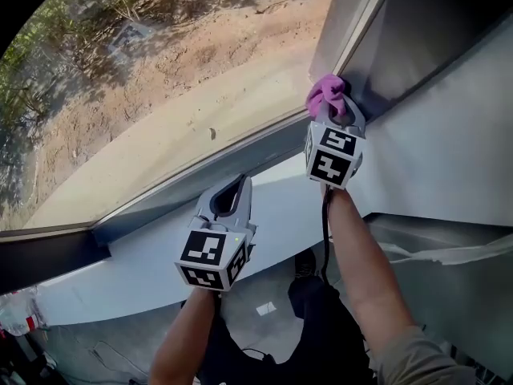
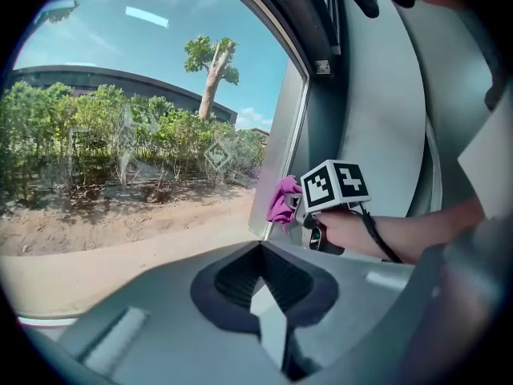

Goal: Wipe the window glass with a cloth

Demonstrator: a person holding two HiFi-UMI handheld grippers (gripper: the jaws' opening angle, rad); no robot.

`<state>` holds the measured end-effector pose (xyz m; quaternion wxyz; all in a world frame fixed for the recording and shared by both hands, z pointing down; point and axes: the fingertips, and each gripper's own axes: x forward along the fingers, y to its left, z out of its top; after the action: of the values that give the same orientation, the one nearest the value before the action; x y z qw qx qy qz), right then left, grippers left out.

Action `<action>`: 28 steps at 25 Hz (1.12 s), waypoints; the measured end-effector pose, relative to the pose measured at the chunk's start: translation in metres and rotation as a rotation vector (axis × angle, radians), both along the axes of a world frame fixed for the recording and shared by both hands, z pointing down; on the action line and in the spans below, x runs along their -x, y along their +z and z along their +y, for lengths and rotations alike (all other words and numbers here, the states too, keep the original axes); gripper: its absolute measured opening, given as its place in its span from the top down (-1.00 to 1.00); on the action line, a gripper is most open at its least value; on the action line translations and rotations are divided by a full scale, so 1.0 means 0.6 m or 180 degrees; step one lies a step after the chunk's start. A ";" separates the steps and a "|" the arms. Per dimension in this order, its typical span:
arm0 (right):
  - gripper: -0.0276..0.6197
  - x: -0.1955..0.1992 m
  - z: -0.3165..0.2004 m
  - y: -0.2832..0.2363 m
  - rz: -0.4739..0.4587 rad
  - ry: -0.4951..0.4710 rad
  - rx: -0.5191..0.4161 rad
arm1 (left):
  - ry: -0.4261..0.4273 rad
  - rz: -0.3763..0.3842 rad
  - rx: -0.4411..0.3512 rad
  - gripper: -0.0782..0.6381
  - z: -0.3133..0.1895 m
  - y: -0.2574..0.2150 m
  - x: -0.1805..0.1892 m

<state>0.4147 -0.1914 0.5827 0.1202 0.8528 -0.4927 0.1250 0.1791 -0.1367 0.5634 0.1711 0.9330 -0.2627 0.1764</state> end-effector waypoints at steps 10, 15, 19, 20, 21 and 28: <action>0.64 -0.005 0.000 0.097 0.0026 -0.0027 0.0144 | -0.0037 0.0113 0.0060 0.78 0.000 0.066 0.016; 0.64 -0.009 -0.004 0.122 -0.0109 0.0007 0.0061 | -0.0130 0.0103 0.0105 0.78 -0.003 0.095 0.036; 0.64 0.011 -0.010 0.123 -0.0188 -0.0124 0.0012 | -0.0217 0.0140 0.0113 0.78 -0.007 0.097 0.056; 0.64 0.020 -0.011 0.123 -0.0200 -0.0183 0.0012 | -0.0235 0.0146 0.0119 0.78 -0.006 0.096 0.061; 0.64 0.028 -0.012 0.123 -0.0211 -0.0240 0.0015 | -0.0251 0.0150 0.0125 0.78 -0.005 0.094 0.067; 0.64 0.117 -0.029 0.120 -0.0244 -0.0721 0.0064 | -0.0419 0.0226 0.0129 0.78 -0.006 0.077 0.119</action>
<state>0.3444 -0.2090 0.6546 0.1232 0.7850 -0.5889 0.1480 0.1077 -0.1402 0.6093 0.2104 0.9158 -0.3137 0.1368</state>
